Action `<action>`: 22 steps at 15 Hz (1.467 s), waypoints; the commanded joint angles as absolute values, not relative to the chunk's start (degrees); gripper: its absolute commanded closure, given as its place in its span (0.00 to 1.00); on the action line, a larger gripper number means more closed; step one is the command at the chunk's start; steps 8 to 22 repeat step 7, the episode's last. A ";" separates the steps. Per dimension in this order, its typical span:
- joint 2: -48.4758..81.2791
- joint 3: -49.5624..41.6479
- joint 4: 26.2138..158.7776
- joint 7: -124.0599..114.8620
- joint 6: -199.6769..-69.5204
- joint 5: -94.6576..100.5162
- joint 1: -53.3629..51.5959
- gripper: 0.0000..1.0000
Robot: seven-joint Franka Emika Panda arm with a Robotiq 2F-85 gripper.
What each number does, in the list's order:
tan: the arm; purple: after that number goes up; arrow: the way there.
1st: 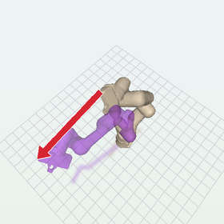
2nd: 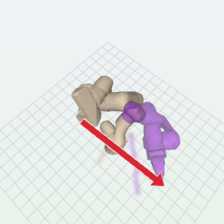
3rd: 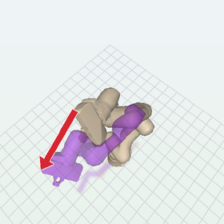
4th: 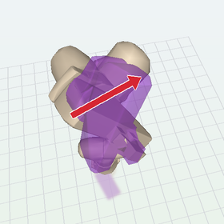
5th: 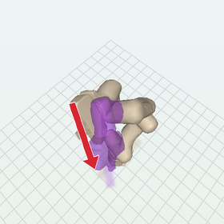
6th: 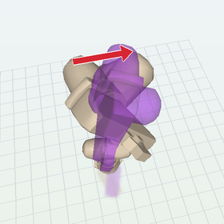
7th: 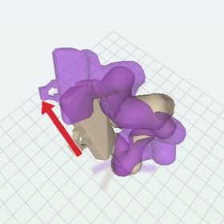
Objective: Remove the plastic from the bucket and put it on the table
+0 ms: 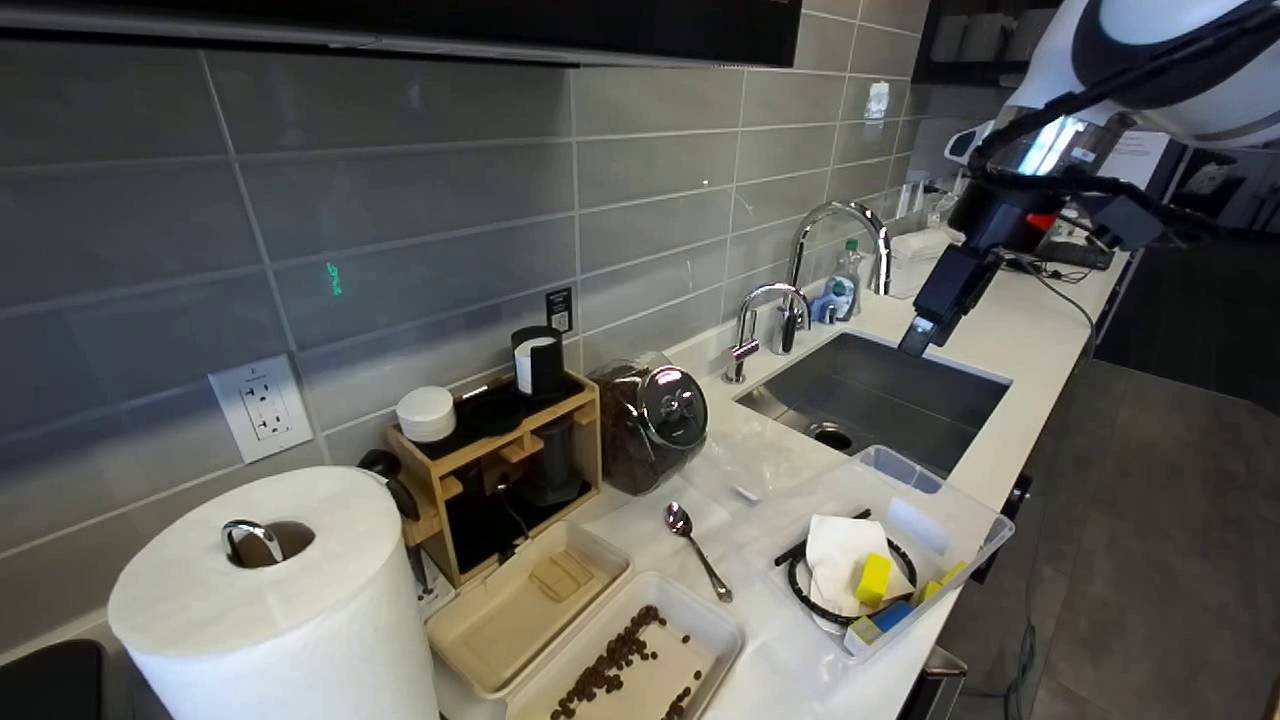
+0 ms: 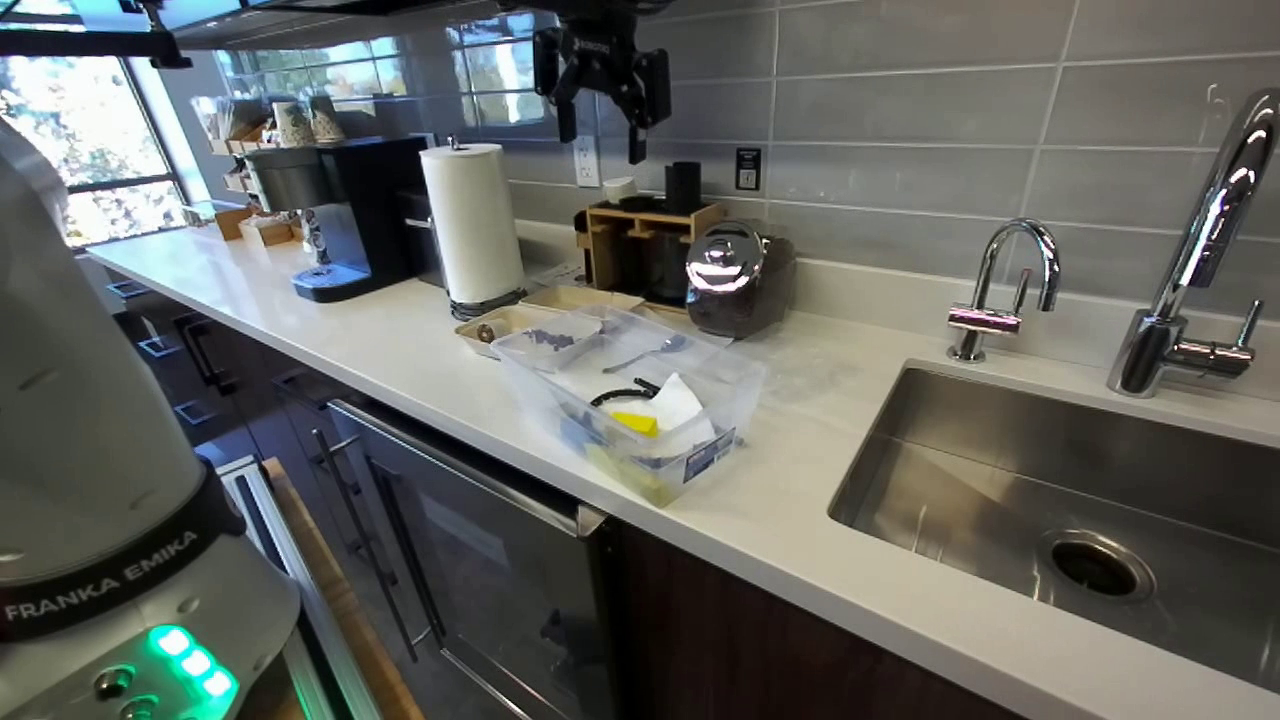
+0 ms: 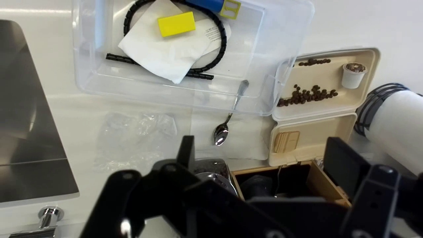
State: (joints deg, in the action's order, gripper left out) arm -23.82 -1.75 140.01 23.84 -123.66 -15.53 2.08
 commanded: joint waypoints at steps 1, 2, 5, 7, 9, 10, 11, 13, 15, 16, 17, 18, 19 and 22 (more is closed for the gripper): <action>-24.39 -3.62 140.16 22.68 -123.66 -14.38 0.09 0.00; -24.53 -3.61 140.31 22.48 -123.66 -14.27 0.09 0.00; -24.47 -3.60 140.71 22.29 -123.66 -14.20 0.11 0.00; -24.47 -3.59 140.88 22.26 -123.66 -14.18 0.12 0.00; -24.47 -3.59 140.88 22.26 -123.66 -14.18 0.12 0.00; -24.47 -3.59 140.88 22.26 -123.66 -14.18 0.12 0.00; -24.47 -3.59 140.88 22.26 -123.66 -14.18 0.12 0.00; -24.47 -3.59 140.88 22.26 -123.66 -14.18 0.12 0.00; -24.47 -3.59 140.88 22.26 -123.66 -14.18 0.12 0.00; -24.47 -3.59 140.88 22.26 -123.66 -14.18 0.12 0.00; -24.47 -3.59 140.88 22.26 -123.66 -14.18 0.12 0.00; -24.47 -3.59 140.88 22.26 -123.66 -14.18 0.12 0.00; -24.47 -3.59 140.88 22.26 -123.66 -14.18 0.12 0.00; -24.47 -3.59 140.88 22.26 -123.66 -14.18 0.12 0.00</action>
